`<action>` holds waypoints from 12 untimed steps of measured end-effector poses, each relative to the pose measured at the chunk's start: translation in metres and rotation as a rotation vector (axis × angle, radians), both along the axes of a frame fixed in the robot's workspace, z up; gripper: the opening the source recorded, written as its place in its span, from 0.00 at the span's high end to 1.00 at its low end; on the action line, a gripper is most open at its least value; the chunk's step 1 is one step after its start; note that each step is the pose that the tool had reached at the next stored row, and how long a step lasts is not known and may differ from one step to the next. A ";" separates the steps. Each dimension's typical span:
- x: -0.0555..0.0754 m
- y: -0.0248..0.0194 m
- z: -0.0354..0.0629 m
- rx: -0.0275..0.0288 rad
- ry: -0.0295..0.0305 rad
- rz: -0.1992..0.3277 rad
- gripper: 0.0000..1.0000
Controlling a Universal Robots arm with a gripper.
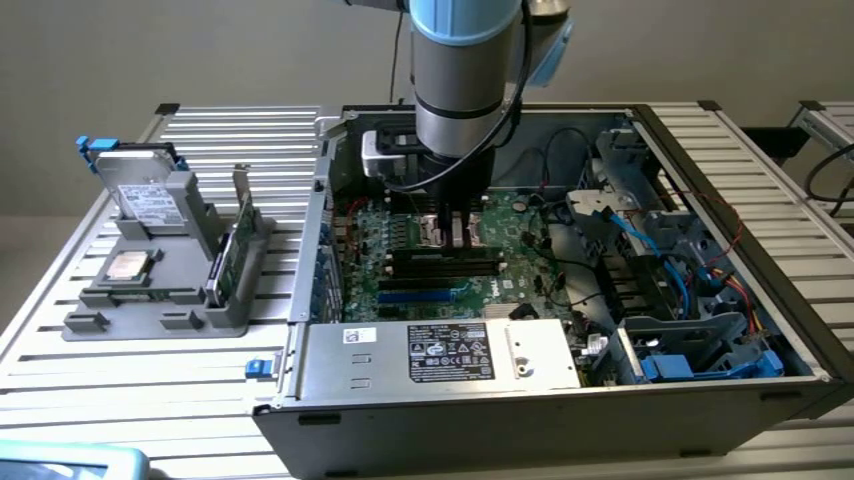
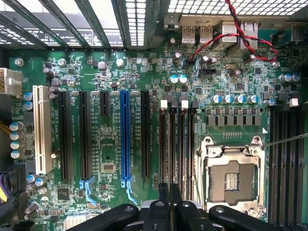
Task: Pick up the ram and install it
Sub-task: 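Insert the ram into the slot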
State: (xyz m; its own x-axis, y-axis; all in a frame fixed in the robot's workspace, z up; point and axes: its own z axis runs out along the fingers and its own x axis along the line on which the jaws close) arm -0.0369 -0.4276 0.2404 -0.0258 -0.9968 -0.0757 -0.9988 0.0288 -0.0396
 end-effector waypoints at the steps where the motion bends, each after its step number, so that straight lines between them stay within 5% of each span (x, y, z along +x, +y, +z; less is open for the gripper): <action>1: 0.000 0.0000 -0.0001 -0.0001 0.0000 0.000 0.87; 12: 0.000 0.0000 -0.0079 0.0000 0.0000 0.000 0.87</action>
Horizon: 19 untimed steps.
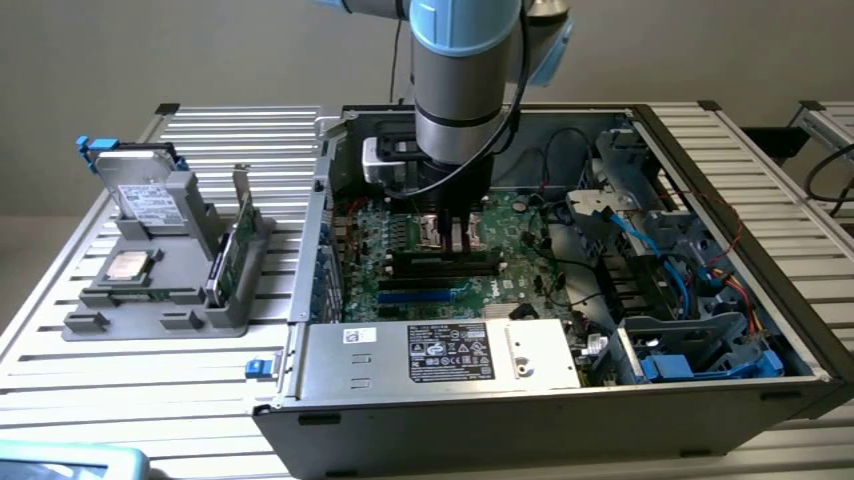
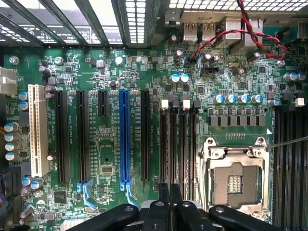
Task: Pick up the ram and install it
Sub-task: 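Insert the ram into the slot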
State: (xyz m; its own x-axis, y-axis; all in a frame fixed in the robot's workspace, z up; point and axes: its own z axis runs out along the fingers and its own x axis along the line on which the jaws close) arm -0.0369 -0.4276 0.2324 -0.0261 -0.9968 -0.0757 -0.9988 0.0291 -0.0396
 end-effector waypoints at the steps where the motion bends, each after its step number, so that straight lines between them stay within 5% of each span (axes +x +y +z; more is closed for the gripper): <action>1: 0.000 0.0000 0.0000 -0.0001 0.0001 0.000 0.87; 9: 0.000 0.0000 -0.0002 -0.0001 0.0042 -0.001 0.87; 19: 0.004 0.0000 -0.0002 -0.0023 0.0220 -0.001 0.87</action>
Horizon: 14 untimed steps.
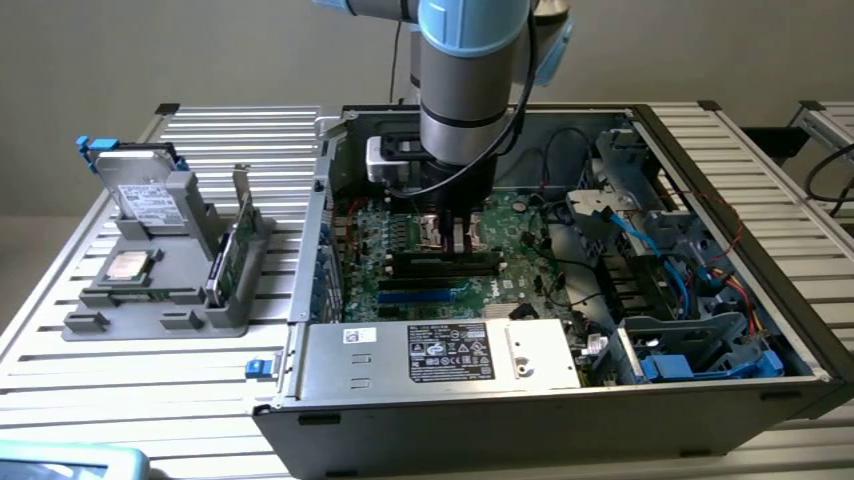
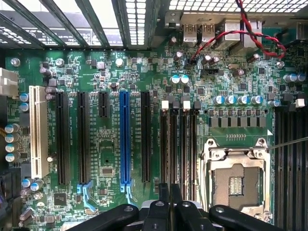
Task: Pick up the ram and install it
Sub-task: 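Insert the ram into the slot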
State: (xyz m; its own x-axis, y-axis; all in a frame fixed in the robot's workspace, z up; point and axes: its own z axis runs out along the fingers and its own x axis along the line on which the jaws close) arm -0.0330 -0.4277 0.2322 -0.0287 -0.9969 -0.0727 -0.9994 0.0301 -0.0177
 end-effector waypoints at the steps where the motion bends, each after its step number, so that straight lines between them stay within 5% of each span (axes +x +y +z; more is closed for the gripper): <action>1: 0.000 0.0000 0.0000 -0.0011 0.0003 0.000 0.87; 14: 0.000 -0.0003 0.0000 -0.0090 0.0005 0.000 0.87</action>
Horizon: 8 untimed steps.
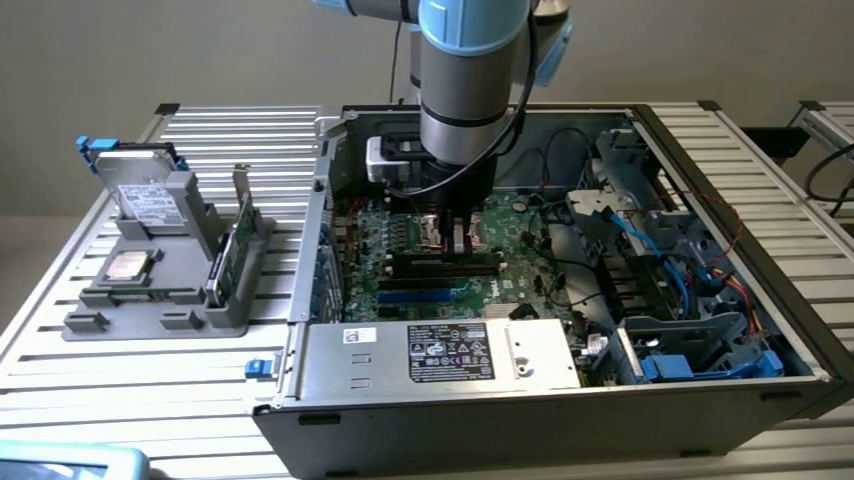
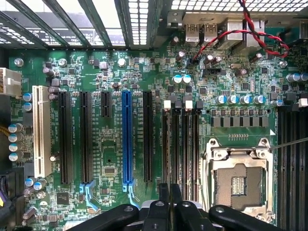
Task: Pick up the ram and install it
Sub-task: 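Insert the ram into the slot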
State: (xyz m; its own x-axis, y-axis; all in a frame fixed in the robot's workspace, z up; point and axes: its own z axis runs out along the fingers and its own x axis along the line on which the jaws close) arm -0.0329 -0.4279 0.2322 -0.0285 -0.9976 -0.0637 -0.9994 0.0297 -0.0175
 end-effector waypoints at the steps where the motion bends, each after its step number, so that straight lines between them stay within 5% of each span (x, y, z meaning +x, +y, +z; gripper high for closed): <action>1: 0.000 0.0000 0.0000 0.0000 0.0000 0.000 0.87; 8: 0.000 -0.0002 0.0000 -0.0010 0.0000 0.002 0.87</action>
